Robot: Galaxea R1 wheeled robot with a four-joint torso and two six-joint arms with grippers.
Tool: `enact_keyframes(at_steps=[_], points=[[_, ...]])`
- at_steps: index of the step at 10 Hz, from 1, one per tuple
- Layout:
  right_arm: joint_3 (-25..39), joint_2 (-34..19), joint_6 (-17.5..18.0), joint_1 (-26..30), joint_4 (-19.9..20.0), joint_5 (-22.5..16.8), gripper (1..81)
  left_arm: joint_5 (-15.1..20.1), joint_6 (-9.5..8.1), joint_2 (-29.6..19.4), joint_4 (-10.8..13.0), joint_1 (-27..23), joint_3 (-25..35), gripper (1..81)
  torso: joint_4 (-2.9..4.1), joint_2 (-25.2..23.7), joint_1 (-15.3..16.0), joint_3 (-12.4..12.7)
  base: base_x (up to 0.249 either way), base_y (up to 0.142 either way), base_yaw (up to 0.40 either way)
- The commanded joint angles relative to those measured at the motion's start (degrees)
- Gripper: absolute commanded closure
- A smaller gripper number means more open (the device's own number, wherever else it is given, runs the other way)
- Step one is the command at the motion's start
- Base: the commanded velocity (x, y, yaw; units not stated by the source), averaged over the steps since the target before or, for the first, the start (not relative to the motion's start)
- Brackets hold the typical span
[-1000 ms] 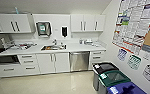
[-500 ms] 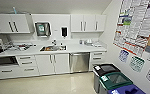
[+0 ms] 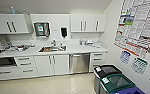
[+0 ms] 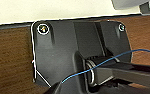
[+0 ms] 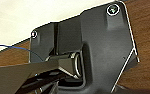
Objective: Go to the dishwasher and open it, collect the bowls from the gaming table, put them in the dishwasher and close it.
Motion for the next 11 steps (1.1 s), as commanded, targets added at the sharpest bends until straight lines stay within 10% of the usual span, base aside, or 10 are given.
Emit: enact_keyframes(at_steps=[1, 11], points=[[0.6, -1.1, -0.3, 2.1, -1.1, -3.2, 1.0, 3.4, 0.46, -1.2, 0.2, -2.8, 0.5, 1.0, 0.00, 0.0, 0.0, 0.0, 0.093, 0.000, 0.000], [0.4, -1.0, -0.2, 2.2, -1.2, -3.2, 1.0, 3.4, 0.37, -1.2, 0.2, -2.8, 0.5, 1.0, 0.00, 0.0, -0.1, 0.0, 0.092, 0.000, 0.000]])
